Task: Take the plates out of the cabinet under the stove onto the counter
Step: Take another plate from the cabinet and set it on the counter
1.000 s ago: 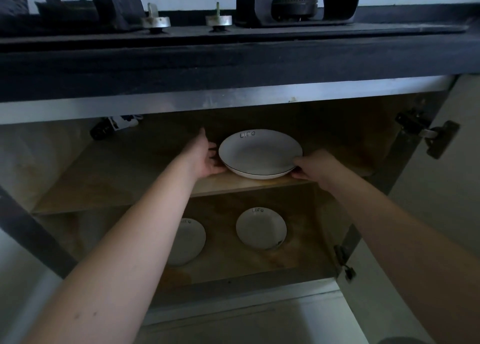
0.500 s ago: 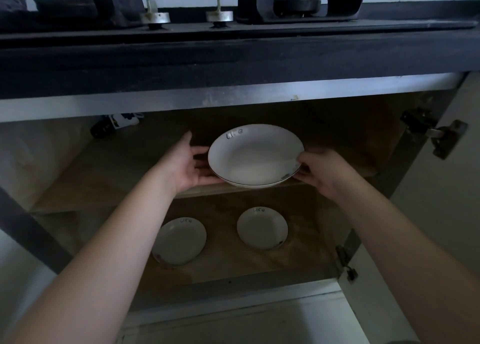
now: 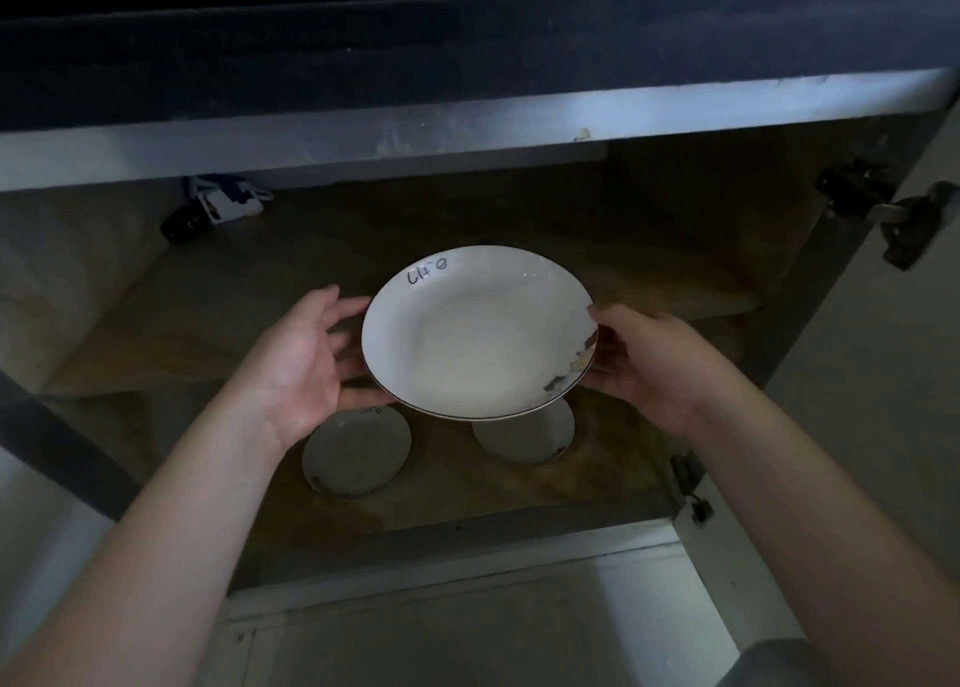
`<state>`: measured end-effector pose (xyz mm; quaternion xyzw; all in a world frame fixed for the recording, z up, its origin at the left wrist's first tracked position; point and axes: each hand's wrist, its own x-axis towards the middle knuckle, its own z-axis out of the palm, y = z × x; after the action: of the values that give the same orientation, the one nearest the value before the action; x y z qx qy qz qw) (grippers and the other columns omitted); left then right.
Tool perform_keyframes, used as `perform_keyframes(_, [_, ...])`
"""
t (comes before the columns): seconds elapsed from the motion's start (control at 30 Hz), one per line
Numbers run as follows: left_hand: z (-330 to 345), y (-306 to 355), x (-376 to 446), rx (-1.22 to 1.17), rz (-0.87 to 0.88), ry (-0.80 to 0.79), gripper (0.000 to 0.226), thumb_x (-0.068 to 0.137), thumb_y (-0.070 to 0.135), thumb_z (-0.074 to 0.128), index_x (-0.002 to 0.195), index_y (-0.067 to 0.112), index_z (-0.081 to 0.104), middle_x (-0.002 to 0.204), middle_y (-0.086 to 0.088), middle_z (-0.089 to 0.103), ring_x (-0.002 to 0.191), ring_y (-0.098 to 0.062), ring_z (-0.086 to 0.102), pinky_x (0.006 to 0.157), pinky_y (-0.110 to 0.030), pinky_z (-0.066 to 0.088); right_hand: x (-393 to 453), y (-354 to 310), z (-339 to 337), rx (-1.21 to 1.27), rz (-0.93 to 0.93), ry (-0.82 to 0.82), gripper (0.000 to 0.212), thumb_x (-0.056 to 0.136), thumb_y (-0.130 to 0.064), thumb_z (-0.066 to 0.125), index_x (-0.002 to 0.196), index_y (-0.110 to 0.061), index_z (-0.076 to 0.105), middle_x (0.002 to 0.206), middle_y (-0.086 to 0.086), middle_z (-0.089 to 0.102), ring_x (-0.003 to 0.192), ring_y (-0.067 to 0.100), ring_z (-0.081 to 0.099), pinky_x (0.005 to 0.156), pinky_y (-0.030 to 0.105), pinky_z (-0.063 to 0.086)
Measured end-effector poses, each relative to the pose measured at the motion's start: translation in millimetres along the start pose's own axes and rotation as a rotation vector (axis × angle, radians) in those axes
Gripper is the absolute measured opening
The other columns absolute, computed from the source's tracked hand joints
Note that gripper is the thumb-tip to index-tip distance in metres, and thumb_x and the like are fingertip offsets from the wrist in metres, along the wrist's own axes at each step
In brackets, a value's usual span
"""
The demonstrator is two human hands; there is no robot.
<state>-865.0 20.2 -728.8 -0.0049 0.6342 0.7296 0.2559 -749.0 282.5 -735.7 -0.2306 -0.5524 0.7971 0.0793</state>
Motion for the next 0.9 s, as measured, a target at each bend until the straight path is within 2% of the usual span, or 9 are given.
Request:
perform_keyframes(0.1, [-8,-8,-4,0.001,0.022,0.043,0.034,0.101,0.044,0.042,0.119,0.027,0.065,0.121,-0.006,0.069,0.099,-0.027,0.071,0.055,-0.041,0.059,2,11,-3,-0.038,-0.011,-0.059,0.018,0.098,-0.022,0.053,0.102,-0.013,0.069,0.090,0.002,0.077,0.079,0.017,0.074,0.062,0.032,0.060])
perform_keyframes(0.2, [-13,-15,-3,0.018,0.079,0.084,0.025,0.100,0.031,0.050,0.111,0.031,0.072,0.113,-0.001,0.074,0.087,-0.021,0.075,0.054,-0.040,0.059,10,18,-6,-0.058,-0.015,-0.088,0.020,0.100,-0.021,0.051,0.101,-0.015,0.070,0.089,0.001,0.077,0.080,0.016,0.074,0.065,0.032,0.060])
perform_keyframes(0.3, [-17,-25,-2,0.006,0.099,0.107,0.025,0.099,0.023,0.054,0.112,0.033,0.073,0.113,0.001,0.074,0.087,-0.020,0.075,0.055,-0.040,0.059,15,22,-10,-0.048,0.025,-0.086,0.019,0.099,-0.021,0.053,0.098,-0.017,0.072,0.092,0.002,0.077,0.084,0.018,0.074,0.070,0.034,0.060])
perform_keyframes(0.47, [-14,-22,-8,-0.001,0.026,0.107,0.027,0.097,0.022,0.056,0.113,0.036,0.073,0.101,0.003,0.076,0.075,-0.018,0.073,0.053,-0.039,0.058,5,21,-4,-0.014,0.156,-0.043,0.022,0.100,-0.018,0.049,0.095,-0.016,0.070,0.084,0.004,0.076,0.075,0.019,0.073,0.063,0.031,0.059])
perform_keyframes(0.67, [-5,-12,-35,-0.023,-0.123,0.100,0.034,0.081,0.032,0.064,0.112,0.041,0.073,0.107,0.009,0.073,0.078,-0.013,0.071,0.054,-0.038,0.058,-26,1,0,-0.020,0.306,0.042,0.019,0.101,-0.013,0.044,0.102,-0.011,0.063,0.087,0.008,0.074,0.079,0.022,0.072,0.065,0.035,0.060])
perform_keyframes(0.77, [1,5,-57,-0.049,-0.191,0.137,0.028,0.093,0.024,0.060,0.111,0.041,0.073,0.112,0.009,0.074,0.082,-0.015,0.072,0.055,-0.042,0.058,-47,-21,8,-0.024,0.400,0.090,0.021,0.101,-0.011,0.044,0.101,-0.013,0.065,0.088,0.005,0.075,0.084,0.021,0.070,0.067,0.036,0.060])
perform_keyframes(0.9, [14,27,-94,-0.053,-0.283,0.174,0.034,0.100,0.020,0.053,0.105,0.046,0.074,0.108,0.013,0.075,0.082,-0.012,0.072,0.054,-0.038,0.058,-81,-50,12,-0.013,0.513,0.172,0.019,0.101,-0.010,0.046,0.104,-0.011,0.064,0.087,0.005,0.075,0.083,0.022,0.070,0.066,0.037,0.059])
